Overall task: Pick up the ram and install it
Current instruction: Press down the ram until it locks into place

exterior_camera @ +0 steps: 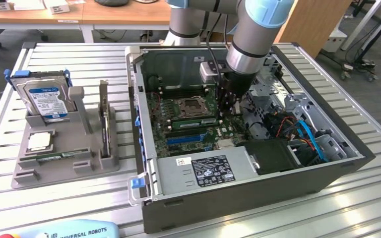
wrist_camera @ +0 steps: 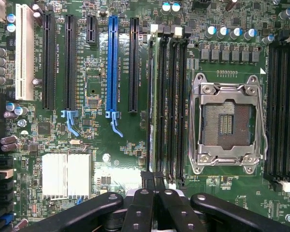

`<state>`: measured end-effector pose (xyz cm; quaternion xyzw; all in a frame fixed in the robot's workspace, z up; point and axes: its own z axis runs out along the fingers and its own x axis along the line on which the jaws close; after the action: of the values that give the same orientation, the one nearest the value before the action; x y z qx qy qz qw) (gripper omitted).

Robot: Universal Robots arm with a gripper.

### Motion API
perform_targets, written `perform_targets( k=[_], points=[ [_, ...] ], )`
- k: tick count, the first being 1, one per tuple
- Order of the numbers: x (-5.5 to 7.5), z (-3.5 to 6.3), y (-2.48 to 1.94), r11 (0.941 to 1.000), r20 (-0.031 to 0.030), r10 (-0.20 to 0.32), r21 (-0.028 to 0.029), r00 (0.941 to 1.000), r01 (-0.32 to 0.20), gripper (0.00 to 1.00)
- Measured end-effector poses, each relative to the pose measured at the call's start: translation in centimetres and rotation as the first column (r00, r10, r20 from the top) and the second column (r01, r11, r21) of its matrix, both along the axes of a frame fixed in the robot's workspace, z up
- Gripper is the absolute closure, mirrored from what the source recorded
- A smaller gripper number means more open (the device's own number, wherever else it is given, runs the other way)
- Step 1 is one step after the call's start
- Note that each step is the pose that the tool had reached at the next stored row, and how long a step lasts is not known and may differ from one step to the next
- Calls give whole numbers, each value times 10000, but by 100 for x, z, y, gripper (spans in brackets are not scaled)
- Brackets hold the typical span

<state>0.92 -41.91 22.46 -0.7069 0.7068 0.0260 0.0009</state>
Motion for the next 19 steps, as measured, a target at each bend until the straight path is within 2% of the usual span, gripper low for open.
perform_targets(
  k=[19],
  points=[
    [0,-15,0,10000,0,-1,0,10000,1,90]
  ],
)
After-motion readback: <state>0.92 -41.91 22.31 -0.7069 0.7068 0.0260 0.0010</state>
